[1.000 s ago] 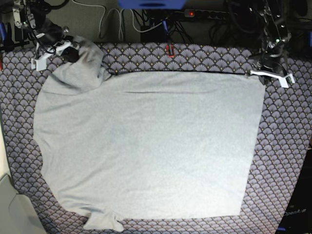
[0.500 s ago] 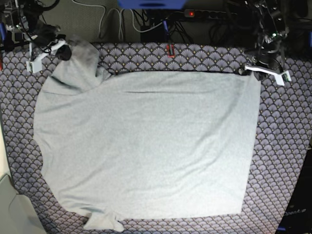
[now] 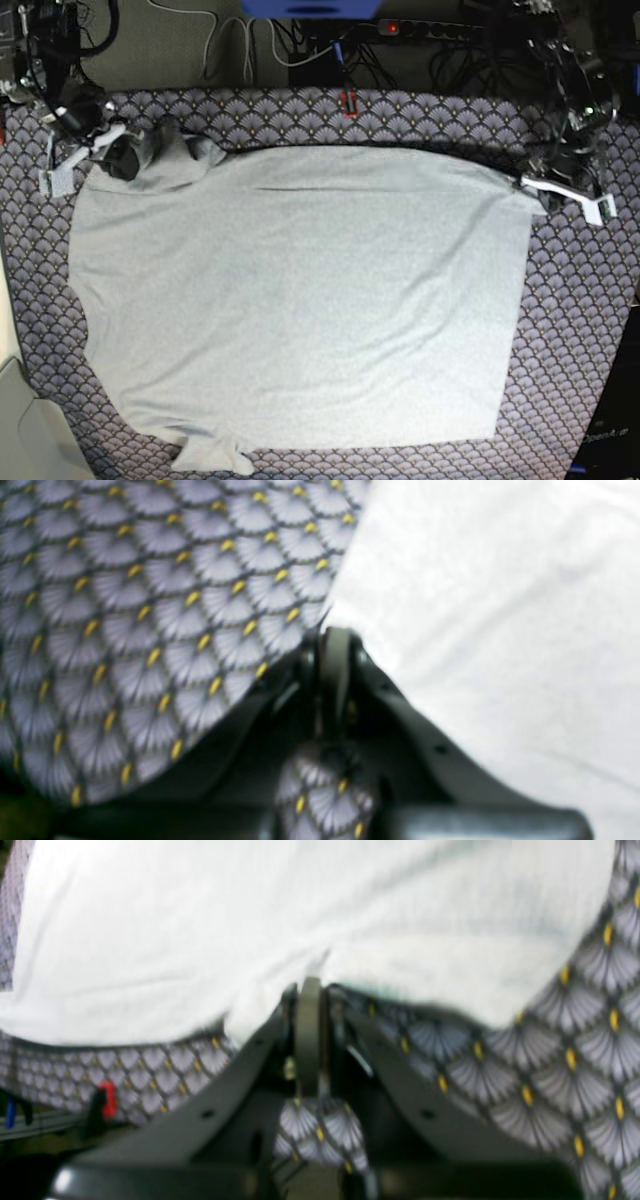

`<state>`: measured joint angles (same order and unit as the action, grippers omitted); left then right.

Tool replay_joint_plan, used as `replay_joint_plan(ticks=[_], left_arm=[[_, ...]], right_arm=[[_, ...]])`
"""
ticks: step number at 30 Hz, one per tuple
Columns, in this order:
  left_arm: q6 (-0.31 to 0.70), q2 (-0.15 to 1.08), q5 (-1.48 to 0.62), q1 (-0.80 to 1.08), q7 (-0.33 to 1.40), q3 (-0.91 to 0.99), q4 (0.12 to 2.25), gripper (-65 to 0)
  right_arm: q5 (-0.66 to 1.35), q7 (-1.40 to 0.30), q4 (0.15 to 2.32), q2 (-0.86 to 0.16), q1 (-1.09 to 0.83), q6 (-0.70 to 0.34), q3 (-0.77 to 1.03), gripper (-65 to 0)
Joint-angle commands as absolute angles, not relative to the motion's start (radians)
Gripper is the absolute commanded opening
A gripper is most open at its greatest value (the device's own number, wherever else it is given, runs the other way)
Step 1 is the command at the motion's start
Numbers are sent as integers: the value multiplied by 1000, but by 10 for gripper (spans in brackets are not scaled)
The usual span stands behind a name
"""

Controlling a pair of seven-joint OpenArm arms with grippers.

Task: Fold the T-shirt properly
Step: 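Lift the grasped edge and pull it across the shirt toward the hem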

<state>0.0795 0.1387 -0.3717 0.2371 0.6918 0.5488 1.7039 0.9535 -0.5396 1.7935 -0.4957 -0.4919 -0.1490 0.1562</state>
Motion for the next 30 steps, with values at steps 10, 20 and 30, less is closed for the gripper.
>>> replay_joint_plan(ticks=[10, 20, 30], left_arm=[[85, 232, -374, -25, 745, 542, 1570, -644], [85, 249, -314, -202, 736, 426, 1402, -644], [84, 248, -209, -277, 733, 314, 1369, -644]], right_arm=[[967, -693, 1687, -513, -153, -156, 165, -650], [874, -704, 1500, -544, 74, -156, 154, -650], [696, -694, 1317, -536, 282, -168, 85, -650]])
